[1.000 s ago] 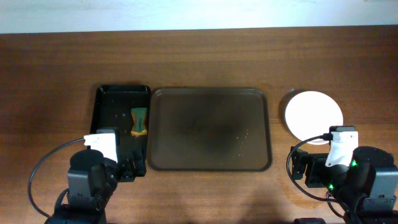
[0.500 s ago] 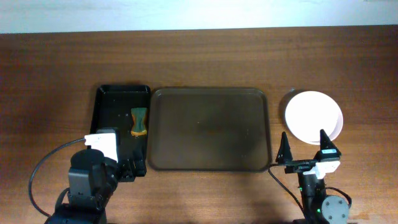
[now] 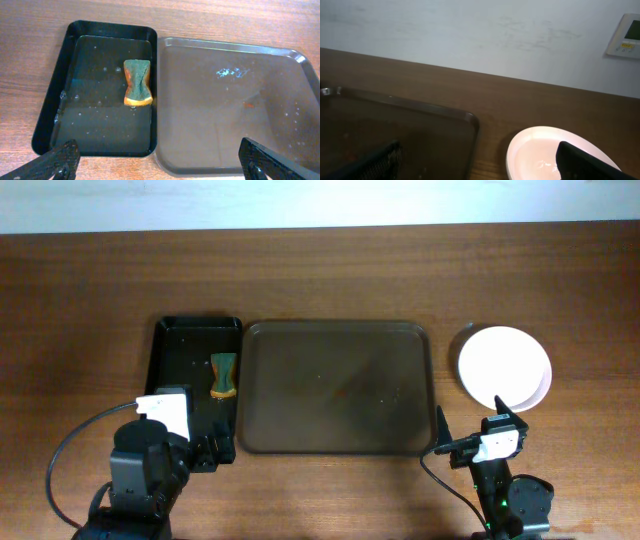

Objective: Clean dirty plates on tray and stack at the side

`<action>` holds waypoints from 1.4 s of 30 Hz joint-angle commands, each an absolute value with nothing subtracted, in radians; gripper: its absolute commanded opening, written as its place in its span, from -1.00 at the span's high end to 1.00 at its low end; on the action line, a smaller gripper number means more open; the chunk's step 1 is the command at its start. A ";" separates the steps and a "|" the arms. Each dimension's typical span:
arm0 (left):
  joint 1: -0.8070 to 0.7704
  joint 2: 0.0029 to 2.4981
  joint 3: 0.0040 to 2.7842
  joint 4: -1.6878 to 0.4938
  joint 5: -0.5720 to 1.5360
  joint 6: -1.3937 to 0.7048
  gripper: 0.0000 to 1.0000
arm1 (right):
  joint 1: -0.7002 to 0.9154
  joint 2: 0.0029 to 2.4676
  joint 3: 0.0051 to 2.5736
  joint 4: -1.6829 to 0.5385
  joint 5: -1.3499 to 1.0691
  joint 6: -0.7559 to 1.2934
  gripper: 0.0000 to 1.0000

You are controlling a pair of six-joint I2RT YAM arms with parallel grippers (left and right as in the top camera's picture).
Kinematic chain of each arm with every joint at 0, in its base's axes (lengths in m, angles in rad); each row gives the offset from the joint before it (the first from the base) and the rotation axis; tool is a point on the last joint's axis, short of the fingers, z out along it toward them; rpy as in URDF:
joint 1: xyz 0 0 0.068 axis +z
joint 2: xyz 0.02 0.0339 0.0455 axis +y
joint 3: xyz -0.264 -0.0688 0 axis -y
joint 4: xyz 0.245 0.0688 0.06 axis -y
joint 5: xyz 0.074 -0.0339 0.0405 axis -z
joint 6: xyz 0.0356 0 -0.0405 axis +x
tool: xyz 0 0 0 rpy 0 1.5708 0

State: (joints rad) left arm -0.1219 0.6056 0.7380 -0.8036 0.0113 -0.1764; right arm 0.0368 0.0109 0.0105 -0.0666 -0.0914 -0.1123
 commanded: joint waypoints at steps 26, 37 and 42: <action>-0.006 0.004 0.008 -0.086 -0.028 -0.147 -0.99 | 0.031 0.004 0.006 -0.068 -0.113 -0.123 -0.97; -0.006 0.005 0.009 -0.083 -0.004 -0.144 -0.99 | 0.031 0.004 0.006 -0.068 -0.113 -0.123 -0.97; -0.006 0.005 0.009 -0.083 -0.004 -0.144 -0.99 | 0.031 0.004 0.006 -0.068 -0.113 -0.123 -0.97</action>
